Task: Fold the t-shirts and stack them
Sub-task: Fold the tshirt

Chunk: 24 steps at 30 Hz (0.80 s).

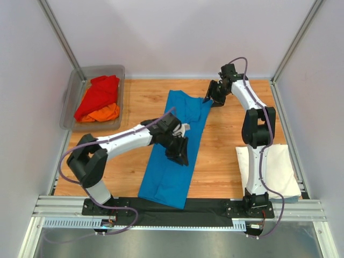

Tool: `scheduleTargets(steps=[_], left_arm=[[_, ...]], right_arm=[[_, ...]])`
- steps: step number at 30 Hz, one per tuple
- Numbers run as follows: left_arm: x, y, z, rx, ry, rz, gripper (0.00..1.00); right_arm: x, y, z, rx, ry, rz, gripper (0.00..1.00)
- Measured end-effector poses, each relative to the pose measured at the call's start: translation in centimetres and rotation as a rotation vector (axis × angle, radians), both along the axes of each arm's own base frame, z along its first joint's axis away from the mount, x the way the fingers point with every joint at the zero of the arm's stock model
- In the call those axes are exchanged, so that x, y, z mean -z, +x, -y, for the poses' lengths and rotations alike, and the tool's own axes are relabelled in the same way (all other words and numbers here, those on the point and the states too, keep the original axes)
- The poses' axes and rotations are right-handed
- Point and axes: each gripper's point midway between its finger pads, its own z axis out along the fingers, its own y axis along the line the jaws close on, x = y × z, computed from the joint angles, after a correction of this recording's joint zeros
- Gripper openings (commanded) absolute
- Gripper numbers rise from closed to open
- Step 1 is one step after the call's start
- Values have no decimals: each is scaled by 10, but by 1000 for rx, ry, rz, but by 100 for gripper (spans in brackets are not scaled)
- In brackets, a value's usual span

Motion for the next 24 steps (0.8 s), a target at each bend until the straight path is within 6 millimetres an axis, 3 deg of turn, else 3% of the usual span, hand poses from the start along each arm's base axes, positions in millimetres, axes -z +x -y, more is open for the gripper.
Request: scheduleTargets(steps=[3,8,11,14,18,24], left_arm=[[-20,44,-28,-107,-1,92,38],[-33,122,-80,-325,39,209,40],[-36,153,-102,-405,59,232,42],[-30,175,-110,-427,77,229,44],[-2,176,-121,-428,125,181,45],[24,152,-151,-463,180,106,45]], right_arm=[[-2,4,-11,-19,40,17,43],[4,16,-29,-16,121,29,46],[10,19,-38,0,159,22,53],[13,19,-43,17,149,16,59],[13,19,-56,24,68,41,64],[22,19,-91,7,-80,95,64]])
